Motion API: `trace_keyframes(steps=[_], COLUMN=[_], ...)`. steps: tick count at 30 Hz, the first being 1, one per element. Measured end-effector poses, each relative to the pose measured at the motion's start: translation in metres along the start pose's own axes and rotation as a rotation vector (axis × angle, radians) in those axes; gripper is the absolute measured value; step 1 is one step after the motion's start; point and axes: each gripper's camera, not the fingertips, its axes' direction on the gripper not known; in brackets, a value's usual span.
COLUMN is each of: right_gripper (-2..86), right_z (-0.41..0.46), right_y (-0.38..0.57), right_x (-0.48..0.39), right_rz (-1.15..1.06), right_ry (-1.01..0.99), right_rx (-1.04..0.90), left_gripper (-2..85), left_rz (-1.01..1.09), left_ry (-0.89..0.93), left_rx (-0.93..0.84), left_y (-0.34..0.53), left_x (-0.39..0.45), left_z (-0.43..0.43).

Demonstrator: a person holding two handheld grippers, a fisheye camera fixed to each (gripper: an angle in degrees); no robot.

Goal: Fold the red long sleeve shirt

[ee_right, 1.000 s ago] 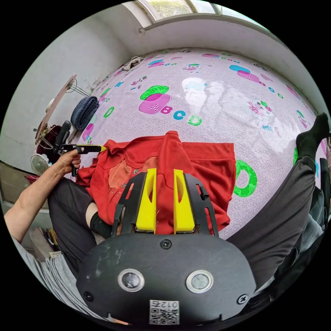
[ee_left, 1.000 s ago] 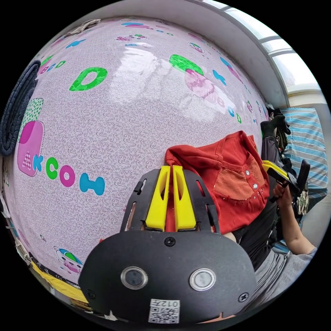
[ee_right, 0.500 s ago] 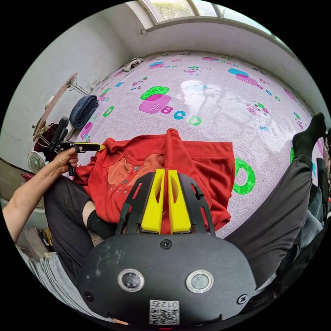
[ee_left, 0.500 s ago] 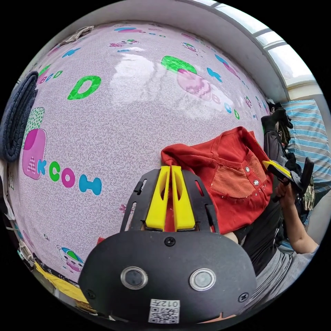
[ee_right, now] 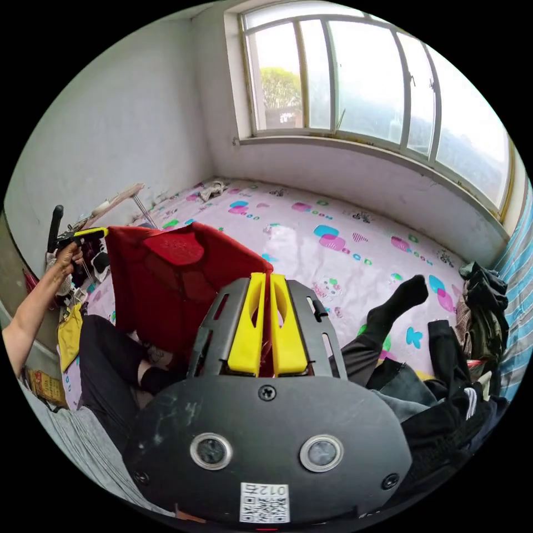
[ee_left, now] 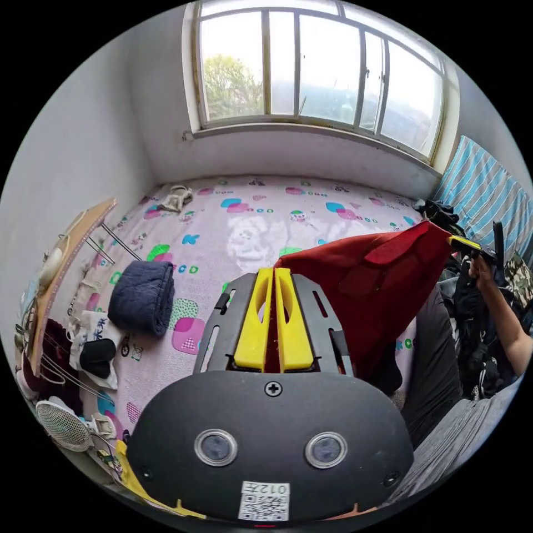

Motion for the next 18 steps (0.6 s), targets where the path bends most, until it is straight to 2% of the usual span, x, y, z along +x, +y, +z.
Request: trace_keyframes(steps=[8,12,18], right_gripper=[-0.5,-0.5,-0.6], right_z=[-0.24,-0.31,-0.385], right_y=[-0.094,-0.117,-0.141], right_x=[-0.014,-0.023,-0.027], right_rz=[-0.069,-0.077,-0.046], right_ry=[0.077,0.11,0.118], right_rx=[0.309,0.373,0.443], left_gripper=[0.5,0.4,0.4], left_rz=[0.077,0.093,0.109], left_ry=[-0.148,-0.176,-0.192], left_rx=[0.321,0.437,0.48], left_y=[0.082,0.128,0.183], left_x=[0.052,0.079,0.103], left_z=[-0.146,-0.194,-0.212])
